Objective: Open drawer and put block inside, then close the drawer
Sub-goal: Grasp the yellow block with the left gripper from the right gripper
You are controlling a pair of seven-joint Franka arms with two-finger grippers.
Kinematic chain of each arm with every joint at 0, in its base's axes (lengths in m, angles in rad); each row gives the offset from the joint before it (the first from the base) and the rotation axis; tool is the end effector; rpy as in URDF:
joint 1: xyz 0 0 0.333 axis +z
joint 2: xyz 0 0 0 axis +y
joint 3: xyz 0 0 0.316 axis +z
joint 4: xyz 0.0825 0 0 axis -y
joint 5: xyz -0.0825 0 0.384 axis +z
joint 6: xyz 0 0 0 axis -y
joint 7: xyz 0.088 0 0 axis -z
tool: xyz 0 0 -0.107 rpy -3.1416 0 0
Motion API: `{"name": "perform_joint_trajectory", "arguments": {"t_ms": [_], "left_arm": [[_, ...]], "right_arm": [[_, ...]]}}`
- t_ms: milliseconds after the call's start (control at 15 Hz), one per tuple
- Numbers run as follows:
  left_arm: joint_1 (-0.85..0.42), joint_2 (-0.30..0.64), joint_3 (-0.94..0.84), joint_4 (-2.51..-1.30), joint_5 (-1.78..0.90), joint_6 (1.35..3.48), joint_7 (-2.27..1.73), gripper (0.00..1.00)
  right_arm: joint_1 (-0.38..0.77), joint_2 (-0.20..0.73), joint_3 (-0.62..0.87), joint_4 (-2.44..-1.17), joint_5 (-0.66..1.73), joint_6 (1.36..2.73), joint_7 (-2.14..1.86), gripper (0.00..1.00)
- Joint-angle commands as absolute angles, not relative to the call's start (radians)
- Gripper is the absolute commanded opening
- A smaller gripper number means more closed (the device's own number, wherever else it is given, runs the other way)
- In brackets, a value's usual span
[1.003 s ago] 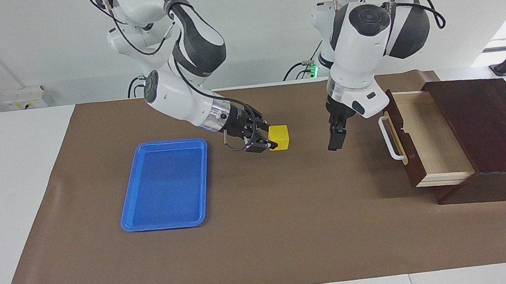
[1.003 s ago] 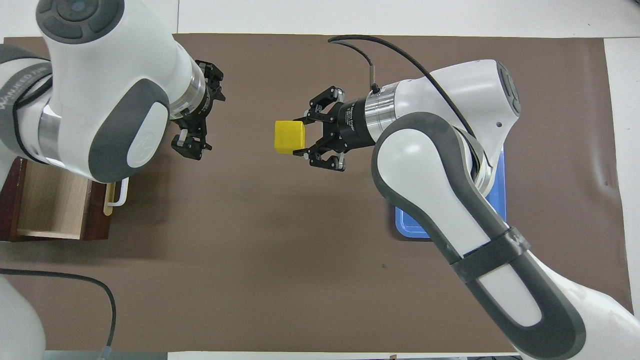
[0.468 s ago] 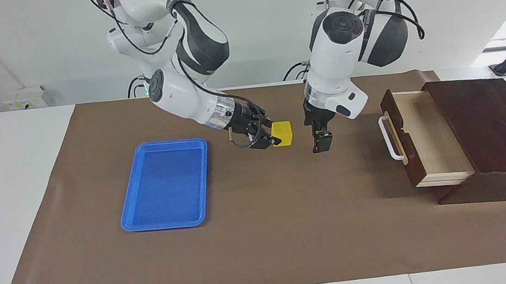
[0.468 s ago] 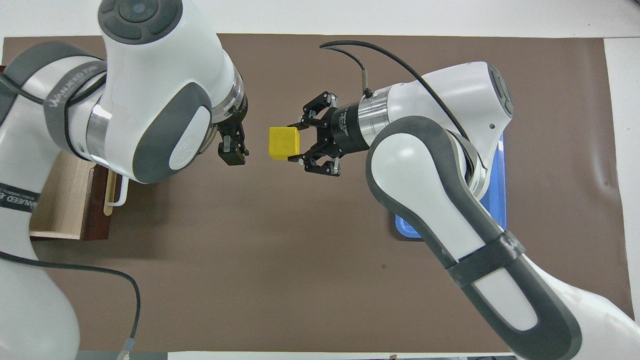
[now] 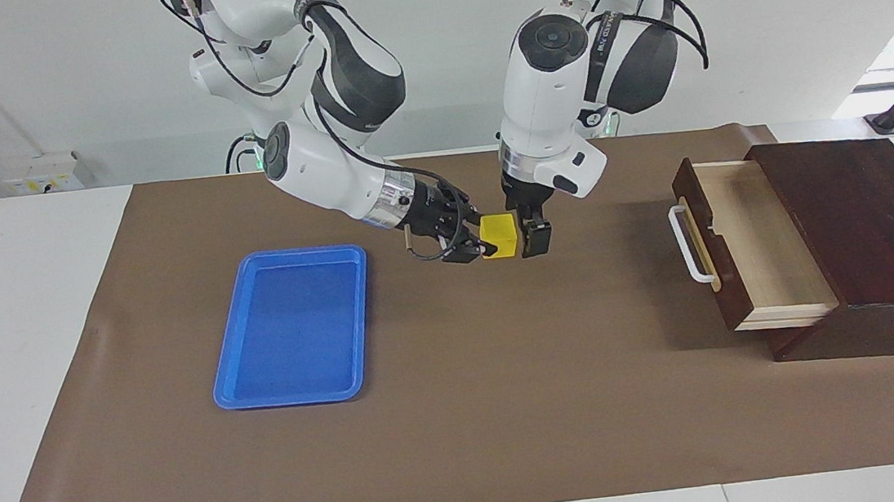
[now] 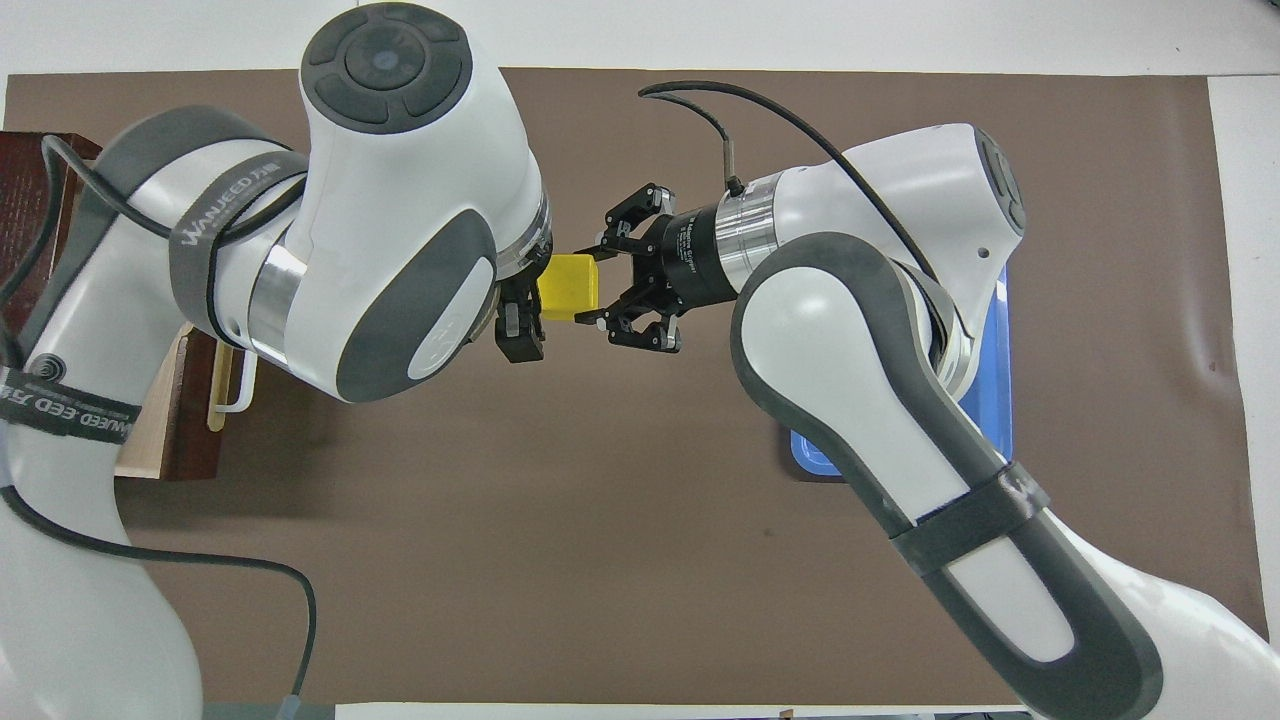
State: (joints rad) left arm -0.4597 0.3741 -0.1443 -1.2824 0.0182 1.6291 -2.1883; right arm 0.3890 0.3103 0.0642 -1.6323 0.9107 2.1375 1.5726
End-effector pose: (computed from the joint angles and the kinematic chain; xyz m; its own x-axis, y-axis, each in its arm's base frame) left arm 0.5592 -0.3624 0.5389 -0.0217 0.9997 -0.0143 0.9990 0.0212 -0.0393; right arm 0.5949 0.3221 0.4747 0.0007 -0.6637 -0.7480 -0.9999 -0.0111 0.0089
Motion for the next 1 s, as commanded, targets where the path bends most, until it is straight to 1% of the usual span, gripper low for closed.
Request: {"name": "perform_joint_trajectory", "arguments": {"t_ms": [0, 267, 468, 602, 669, 735, 802, 869, 936], "left_arm": [[-0.483, 0.367, -0.127, -1.285, 0.005, 1.609, -2.217, 1.00], [-0.494, 0.362, -0.127, -1.295, 0.005, 1.612, -2.226, 1.00], [-0.492, 0.361, -0.127, -1.301, 0.012, 1.609, -2.226, 0.97], [-0.492, 0.357, -0.127, -1.308, 0.012, 1.614, -2.226, 0.92], [-0.492, 0.354, -0.127, -1.313, 0.012, 1.615, -2.226, 0.86], [-0.492, 0.354, -0.127, -1.313, 0.012, 1.617, -2.226, 0.76], [-0.492, 0.354, -0.127, -1.312, 0.014, 1.617, -2.224, 0.54], [-0.492, 0.354, -0.127, -1.312, 0.018, 1.618, -2.224, 0.18], [-0.492, 0.354, -0.127, -1.312, 0.032, 1.623, -2.221, 0.00]], "right_arm": [[0.411, 0.298, 0.064, -1.641, 0.934, 2.143, 1.571, 0.00], [0.413, 0.298, 0.064, -1.641, 0.934, 2.143, 1.571, 0.00], [0.413, 0.298, 0.064, -1.641, 0.934, 2.143, 1.571, 0.00], [0.413, 0.298, 0.064, -1.641, 0.934, 2.143, 1.572, 0.00], [0.413, 0.298, 0.064, -1.640, 0.934, 2.143, 1.572, 0.00], [0.413, 0.298, 0.064, -1.640, 0.934, 2.143, 1.572, 0.00], [0.413, 0.298, 0.064, -1.640, 0.934, 2.143, 1.571, 0.00], [0.413, 0.298, 0.064, -1.640, 0.934, 2.143, 1.572, 0.00], [0.413, 0.298, 0.064, -1.640, 0.934, 2.143, 1.571, 0.00]]}}
